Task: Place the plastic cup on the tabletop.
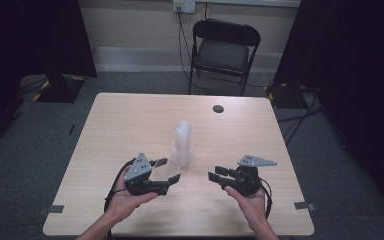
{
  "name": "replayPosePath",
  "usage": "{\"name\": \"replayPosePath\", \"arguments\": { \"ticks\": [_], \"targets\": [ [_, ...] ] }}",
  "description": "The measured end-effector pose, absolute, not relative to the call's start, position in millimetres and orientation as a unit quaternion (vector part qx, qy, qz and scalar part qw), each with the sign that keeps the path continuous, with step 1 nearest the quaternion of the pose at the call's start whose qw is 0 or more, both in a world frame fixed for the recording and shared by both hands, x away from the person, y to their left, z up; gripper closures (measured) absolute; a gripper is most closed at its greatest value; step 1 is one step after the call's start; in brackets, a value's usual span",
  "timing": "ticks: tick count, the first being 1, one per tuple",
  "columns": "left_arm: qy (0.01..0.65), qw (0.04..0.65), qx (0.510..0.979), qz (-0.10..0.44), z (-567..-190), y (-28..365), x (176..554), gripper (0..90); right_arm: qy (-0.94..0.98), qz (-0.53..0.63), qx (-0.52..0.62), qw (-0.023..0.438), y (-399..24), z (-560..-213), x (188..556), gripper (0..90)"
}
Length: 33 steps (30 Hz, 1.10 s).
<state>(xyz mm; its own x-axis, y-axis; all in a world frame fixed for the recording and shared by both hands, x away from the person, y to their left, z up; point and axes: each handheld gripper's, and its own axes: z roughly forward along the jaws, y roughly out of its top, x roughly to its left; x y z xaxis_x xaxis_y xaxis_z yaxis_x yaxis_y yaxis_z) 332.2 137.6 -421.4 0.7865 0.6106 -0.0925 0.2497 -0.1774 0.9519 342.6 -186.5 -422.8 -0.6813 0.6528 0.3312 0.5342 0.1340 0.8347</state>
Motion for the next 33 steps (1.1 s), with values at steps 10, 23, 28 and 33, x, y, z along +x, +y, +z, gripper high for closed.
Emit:
{"name": "replayPosePath", "arguments": {
  "ticks": [10,23,28,33],
  "targets": [
    [0.334,0.576,0.727,0.167,-414,156,342,28.8,0.741,0.525,0.411,0.078,-199,-421,344,54.8],
    [0.381,0.582,0.693,0.189,-402,184,360,28.9,0.742,0.52,0.415,0.08,-198,-424,345,54.0],
    [0.398,0.576,0.683,0.206,-399,192,373,28.9,0.742,0.52,0.416,0.078,-198,-425,345,53.8],
    [0.416,0.575,0.673,0.209,-398,196,384,28.9,0.741,0.52,0.417,0.08,-198,-426,346,53.4]
  ]
}}
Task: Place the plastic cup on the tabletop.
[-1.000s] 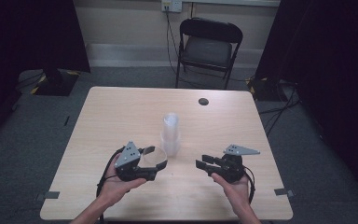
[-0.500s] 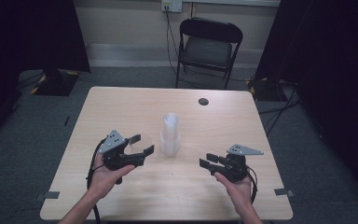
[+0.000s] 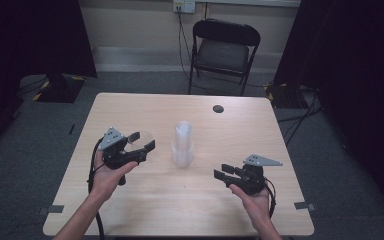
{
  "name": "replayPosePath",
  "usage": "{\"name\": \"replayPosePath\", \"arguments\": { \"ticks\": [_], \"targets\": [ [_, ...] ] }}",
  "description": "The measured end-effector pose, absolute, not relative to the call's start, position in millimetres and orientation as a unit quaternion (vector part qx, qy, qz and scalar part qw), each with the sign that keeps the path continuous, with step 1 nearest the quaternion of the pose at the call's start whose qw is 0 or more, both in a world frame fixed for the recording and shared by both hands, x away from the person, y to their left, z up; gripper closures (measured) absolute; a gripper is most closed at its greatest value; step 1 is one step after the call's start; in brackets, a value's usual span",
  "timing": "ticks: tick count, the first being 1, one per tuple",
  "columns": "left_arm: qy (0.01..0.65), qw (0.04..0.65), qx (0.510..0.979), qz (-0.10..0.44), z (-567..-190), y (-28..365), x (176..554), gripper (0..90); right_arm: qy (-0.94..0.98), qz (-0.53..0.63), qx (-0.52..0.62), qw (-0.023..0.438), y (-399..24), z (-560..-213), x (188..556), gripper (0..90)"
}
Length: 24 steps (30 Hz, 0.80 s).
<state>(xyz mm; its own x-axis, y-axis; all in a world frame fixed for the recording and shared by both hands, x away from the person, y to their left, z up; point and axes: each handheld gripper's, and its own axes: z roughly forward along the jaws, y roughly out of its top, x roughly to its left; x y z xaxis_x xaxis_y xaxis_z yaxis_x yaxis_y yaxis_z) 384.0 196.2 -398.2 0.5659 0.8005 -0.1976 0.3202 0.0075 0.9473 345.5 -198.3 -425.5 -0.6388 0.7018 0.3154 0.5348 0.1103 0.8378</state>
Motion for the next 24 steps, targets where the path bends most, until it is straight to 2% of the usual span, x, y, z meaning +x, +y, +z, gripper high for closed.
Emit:
{"name": "replayPosePath", "arguments": {
  "ticks": [10,19,24],
  "targets": [
    [0.428,0.562,0.657,0.262,-395,211,412,28.9,0.73,0.53,0.421,0.093,-200,-426,345,50.6],
    [0.436,0.538,0.666,0.278,-409,210,434,28.8,0.735,0.527,0.416,0.098,-198,-426,344,48.8],
    [0.443,0.525,0.676,0.266,-421,205,445,28.1,0.739,0.522,0.416,0.091,-197,-428,344,49.8]
  ]
}}
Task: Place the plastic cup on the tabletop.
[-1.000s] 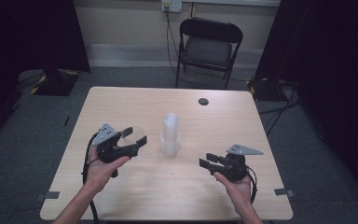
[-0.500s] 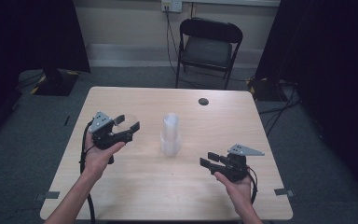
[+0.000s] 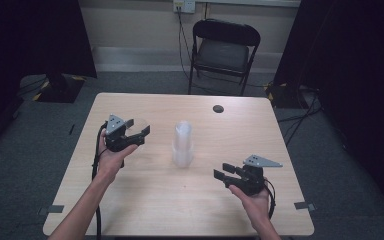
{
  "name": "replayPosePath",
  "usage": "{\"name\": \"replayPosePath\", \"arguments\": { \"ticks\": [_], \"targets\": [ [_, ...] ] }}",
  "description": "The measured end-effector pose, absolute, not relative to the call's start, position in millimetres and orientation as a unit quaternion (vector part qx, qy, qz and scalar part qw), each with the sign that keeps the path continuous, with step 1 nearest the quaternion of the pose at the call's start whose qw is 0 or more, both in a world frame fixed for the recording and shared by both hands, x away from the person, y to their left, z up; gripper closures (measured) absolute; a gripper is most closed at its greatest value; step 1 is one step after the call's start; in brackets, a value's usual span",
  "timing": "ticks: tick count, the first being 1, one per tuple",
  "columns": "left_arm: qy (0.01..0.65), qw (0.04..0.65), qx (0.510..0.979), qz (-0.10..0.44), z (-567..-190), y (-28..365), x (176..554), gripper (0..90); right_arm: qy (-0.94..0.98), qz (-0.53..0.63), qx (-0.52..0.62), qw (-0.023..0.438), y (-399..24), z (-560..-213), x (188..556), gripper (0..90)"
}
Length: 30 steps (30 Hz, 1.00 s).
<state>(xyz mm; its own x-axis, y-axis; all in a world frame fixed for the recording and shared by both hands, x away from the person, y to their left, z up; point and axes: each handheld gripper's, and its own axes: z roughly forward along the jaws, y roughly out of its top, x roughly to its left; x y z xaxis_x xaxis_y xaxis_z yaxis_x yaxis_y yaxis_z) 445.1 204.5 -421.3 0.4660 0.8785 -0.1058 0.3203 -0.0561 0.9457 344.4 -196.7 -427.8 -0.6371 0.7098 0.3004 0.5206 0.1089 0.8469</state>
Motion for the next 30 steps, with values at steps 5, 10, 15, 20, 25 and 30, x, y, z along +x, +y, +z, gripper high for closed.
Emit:
{"name": "replayPosePath", "arguments": {
  "ticks": [5,10,15,20,25,30],
  "targets": [
    [0.445,0.517,0.682,0.262,-430,200,452,27.7,0.744,0.519,0.412,0.085,-194,-429,344,49.9],
    [0.428,0.517,0.693,0.263,-436,195,458,27.3,0.749,0.515,0.407,0.083,-192,-430,343,51.2],
    [0.435,0.509,0.696,0.259,-442,194,462,27.1,0.752,0.514,0.405,0.081,-190,-431,344,52.0],
    [0.438,0.504,0.699,0.254,-447,197,466,27.0,0.761,0.506,0.398,0.078,-187,-431,343,52.2],
    [0.439,0.496,0.707,0.246,-452,197,469,24.2,0.762,0.504,0.398,0.075,-186,-432,343,52.2],
    [0.447,0.481,0.713,0.245,-457,196,471,25.0,0.761,0.504,0.401,0.077,-187,-431,343,52.4]
  ]
}}
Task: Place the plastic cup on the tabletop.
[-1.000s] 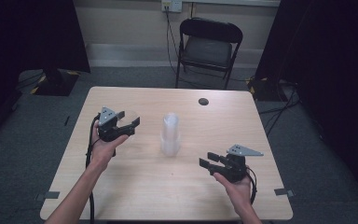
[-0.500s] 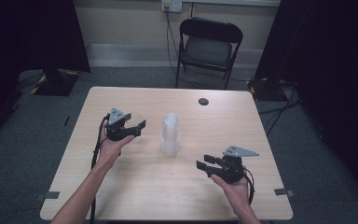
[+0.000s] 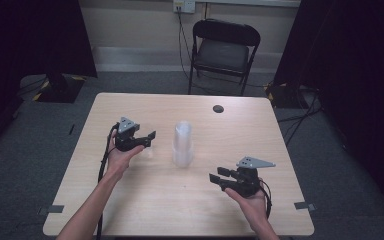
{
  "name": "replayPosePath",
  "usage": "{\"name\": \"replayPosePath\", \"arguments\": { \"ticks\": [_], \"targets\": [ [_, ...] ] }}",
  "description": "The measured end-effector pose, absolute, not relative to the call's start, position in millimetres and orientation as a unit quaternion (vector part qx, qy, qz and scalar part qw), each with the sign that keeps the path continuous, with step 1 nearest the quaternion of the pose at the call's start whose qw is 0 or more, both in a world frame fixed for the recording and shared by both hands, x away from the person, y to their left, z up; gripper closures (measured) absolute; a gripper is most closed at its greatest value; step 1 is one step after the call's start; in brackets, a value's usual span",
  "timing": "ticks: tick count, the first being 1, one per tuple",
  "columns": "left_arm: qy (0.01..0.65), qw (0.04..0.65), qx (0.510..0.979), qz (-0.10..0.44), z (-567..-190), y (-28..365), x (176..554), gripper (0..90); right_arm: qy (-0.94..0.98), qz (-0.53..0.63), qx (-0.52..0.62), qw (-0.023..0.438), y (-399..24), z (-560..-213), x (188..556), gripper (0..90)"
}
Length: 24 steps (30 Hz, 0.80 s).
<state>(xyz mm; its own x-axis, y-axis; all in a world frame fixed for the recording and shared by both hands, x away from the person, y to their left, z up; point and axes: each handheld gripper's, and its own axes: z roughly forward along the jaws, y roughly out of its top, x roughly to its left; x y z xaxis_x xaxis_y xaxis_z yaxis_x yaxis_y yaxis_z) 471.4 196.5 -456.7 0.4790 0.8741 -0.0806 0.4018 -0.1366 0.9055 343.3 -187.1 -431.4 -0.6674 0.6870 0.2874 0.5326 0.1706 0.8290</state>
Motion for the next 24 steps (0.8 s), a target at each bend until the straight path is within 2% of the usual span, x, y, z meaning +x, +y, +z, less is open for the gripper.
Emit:
{"name": "replayPosePath", "arguments": {
  "ticks": [12,15,24],
  "targets": [
    [0.444,0.456,0.74,0.218,-460,196,468,22.5,0.76,0.505,0.401,0.078,-188,-431,343,52.5],
    [0.43,0.463,0.737,0.239,-462,193,460,22.4,0.761,0.504,0.4,0.079,-187,-431,343,52.6],
    [0.432,0.438,0.756,0.224,-468,194,456,17.3,0.761,0.505,0.399,0.08,-187,-430,343,52.7]
  ]
}}
